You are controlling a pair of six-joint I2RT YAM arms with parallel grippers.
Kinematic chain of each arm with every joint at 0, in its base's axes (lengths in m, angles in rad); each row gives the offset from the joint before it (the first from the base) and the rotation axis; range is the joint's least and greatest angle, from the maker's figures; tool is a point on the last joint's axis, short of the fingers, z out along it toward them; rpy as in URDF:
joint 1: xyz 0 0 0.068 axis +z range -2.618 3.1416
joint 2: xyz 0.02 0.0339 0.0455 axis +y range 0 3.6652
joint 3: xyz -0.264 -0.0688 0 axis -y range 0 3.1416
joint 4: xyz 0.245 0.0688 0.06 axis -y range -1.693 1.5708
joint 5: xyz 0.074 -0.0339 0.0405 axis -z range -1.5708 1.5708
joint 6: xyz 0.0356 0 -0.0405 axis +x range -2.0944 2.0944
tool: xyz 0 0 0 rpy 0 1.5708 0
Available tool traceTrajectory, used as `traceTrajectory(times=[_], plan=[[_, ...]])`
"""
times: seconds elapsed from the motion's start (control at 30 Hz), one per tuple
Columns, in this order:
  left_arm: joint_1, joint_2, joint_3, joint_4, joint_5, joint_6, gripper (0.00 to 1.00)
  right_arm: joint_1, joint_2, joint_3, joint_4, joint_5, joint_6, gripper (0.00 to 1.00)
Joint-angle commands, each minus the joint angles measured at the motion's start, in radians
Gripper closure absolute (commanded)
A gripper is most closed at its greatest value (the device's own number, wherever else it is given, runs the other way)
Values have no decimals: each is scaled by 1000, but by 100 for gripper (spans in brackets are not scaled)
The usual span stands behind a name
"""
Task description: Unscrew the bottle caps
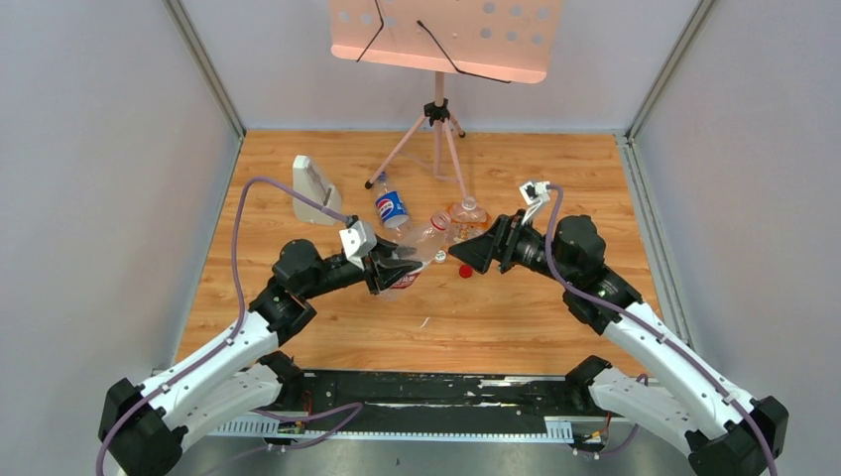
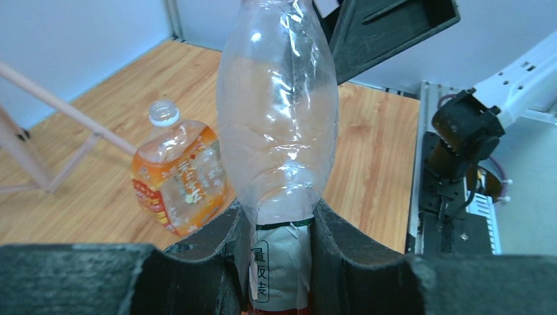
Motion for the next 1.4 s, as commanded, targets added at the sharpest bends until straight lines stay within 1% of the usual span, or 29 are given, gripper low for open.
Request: traceTrajectory(times=[0.0,0.13,0.3,0.57,0.73,0.83,1.03,1.1,1.27,1.37], plan=[[0,27,2,137,96,-45,98,4,53,65,61,-121,12,18],[0,40,5,148,120,-48,98,4,88,77,65,-137,21,17],[0,34,7,149,142,-44,98,3,117,85,65,-110,21,17],[0,37,16,144,189,-47,97,5,157,94,80,-103,47,20],[0,40,19,145,210,-52,97,4,160,98,111,-116,54,20],[0,47,21,143,213,-52,98,4,145,87,138,-119,61,20],[0,44,14,127,157,-54,98,4,80,47,241,-179,42,20],[0,53,13,121,142,-46,97,4,51,37,248,-174,24,19],[0,83,44,42,141,-28,97,4,-19,12,277,-139,-13,18],[0,93,37,53,150,-32,97,5,-19,20,284,-127,-20,17]])
